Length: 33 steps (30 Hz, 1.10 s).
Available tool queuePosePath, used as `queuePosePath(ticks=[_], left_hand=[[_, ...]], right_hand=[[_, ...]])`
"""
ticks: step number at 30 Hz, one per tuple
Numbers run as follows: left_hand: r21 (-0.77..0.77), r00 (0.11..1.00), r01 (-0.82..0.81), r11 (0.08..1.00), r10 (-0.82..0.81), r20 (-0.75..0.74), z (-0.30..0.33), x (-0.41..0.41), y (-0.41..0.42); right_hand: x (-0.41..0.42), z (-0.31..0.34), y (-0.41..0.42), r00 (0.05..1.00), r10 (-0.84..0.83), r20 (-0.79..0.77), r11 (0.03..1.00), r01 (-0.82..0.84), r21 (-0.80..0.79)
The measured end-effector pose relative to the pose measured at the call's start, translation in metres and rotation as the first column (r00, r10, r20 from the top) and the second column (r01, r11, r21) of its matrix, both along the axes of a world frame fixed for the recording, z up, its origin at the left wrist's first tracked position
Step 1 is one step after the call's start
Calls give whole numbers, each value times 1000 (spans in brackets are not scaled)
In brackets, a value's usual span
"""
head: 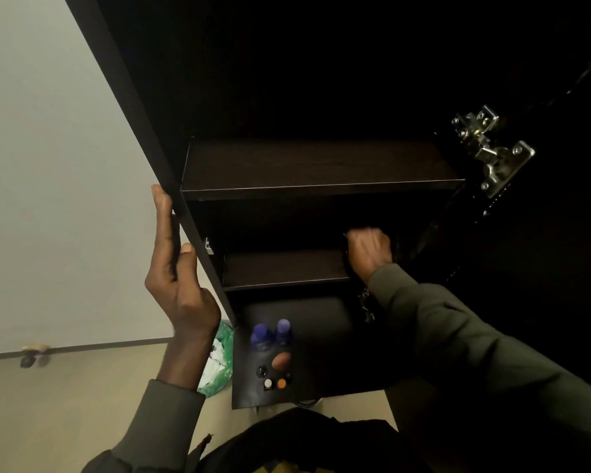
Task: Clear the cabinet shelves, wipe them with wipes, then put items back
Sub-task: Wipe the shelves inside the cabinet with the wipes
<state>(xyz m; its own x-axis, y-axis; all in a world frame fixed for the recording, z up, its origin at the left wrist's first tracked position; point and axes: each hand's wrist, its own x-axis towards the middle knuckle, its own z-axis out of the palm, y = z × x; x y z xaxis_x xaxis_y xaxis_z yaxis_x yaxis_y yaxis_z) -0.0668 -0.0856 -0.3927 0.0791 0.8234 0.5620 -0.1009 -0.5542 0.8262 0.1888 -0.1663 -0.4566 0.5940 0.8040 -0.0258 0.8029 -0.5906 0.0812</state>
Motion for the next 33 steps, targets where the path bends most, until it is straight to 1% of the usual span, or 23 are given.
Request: queuePosePath(ticks=[8,13,21,33], left_hand=[[-57,998,-16,998,13,-64,-24,-5,-6],[-69,994,-44,997,37,-101,-28,-8,-12],[-48,989,-42,998,34,-144,-27,-10,-15],[-50,994,-13,999,8,-113,-33,-12,-12]], right_hand=[[18,1,-8,986,117,119,969,-88,-230],[24,-7,-11,978,96,184,943,-30,-333],[18,-13,0,976,89,197,884,14,-468],[4,-14,4,984,1,178,870,87,-486]])
